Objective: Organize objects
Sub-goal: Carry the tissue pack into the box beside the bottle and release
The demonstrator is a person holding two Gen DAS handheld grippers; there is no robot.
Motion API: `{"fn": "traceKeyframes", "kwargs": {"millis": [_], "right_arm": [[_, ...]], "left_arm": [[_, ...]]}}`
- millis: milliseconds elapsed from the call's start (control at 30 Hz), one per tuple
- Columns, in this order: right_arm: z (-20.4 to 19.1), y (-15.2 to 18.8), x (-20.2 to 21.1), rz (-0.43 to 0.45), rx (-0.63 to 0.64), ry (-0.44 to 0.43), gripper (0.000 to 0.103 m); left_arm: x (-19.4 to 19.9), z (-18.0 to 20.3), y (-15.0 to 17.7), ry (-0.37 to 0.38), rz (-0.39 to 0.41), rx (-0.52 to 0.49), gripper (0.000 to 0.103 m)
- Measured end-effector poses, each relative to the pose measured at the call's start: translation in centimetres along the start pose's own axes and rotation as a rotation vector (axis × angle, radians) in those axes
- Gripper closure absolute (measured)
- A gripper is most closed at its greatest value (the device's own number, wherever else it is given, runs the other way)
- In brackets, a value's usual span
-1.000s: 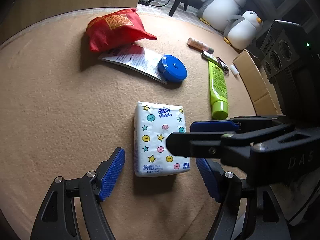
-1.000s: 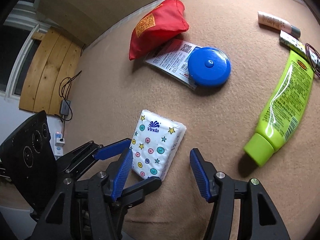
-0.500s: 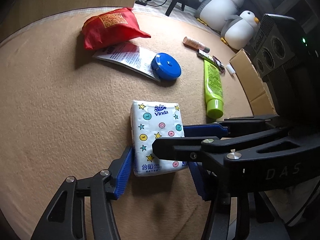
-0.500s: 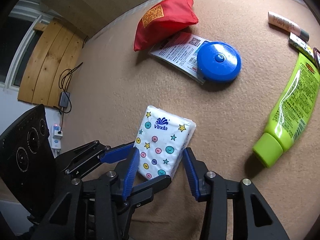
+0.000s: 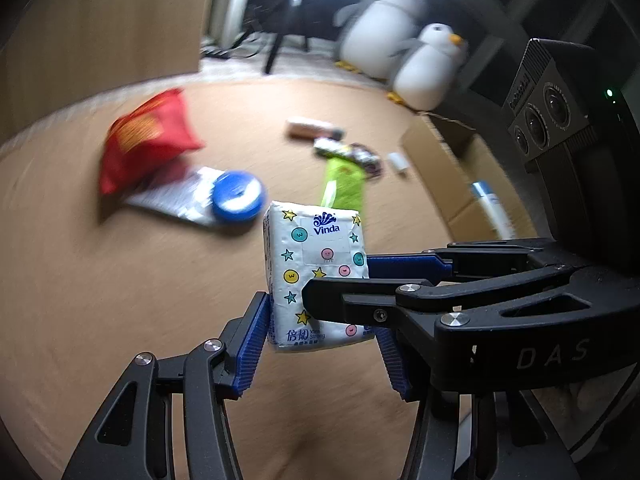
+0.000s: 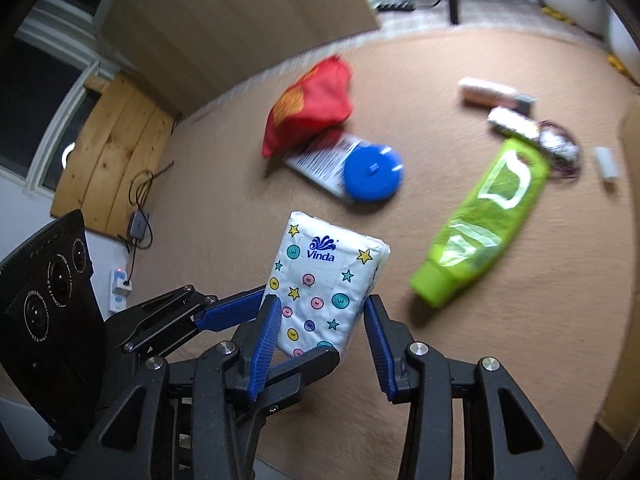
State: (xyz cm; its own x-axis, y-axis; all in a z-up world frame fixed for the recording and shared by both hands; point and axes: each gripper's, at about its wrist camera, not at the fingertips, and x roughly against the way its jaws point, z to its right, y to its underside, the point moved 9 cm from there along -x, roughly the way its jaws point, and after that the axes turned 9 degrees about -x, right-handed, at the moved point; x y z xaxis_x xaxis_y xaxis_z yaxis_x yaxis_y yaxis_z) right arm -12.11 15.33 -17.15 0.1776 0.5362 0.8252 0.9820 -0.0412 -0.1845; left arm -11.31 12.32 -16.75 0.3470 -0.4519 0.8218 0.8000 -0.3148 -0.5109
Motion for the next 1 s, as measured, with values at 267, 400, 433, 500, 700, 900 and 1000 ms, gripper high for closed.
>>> {"fn": "traceKeyframes", "kwargs": {"millis": [267,400,433,500,700,900,1000], "right_arm": [[5.3,-0.5,6.4,0.116,-0.058,0.041,0.063],[8.8,-0.3,9.7,0.172,-0.102,0.07,0.063],[9.4,-0.3,10.2,0.181,-0.11,0.076,0.063],[11.4,-0.3,11.8,0.207,-0.136,0.092,0.063],[15.9,-0.3,14.8,0.253,-0.192,0.131,0.063],[19.7,-0.2,16.4,0.272,-0.235,0.157,0.063],[20.8,-0.3,16.8,0.276,-0.244,0.166,0.063]], "left_arm": [[-2.3,7.4,-4.5,0.063,0.022,-0.112,0.047],[-3.9,11.4,-6.4,0.101,0.025,-0.167,0.047],[-4.4,12.7,-6.8,0.109,0.025,-0.183,0.047],[-5.2,14.6,-7.6,0.125,0.025,-0.205,0.047],[-8.2,20.0,-9.3,0.166,0.011,-0.26,0.047],[-10.6,23.2,-10.2,0.179,-0.006,-0.288,0.047],[-11.4,23.9,-10.5,0.182,-0.013,-0.29,0.047]]}}
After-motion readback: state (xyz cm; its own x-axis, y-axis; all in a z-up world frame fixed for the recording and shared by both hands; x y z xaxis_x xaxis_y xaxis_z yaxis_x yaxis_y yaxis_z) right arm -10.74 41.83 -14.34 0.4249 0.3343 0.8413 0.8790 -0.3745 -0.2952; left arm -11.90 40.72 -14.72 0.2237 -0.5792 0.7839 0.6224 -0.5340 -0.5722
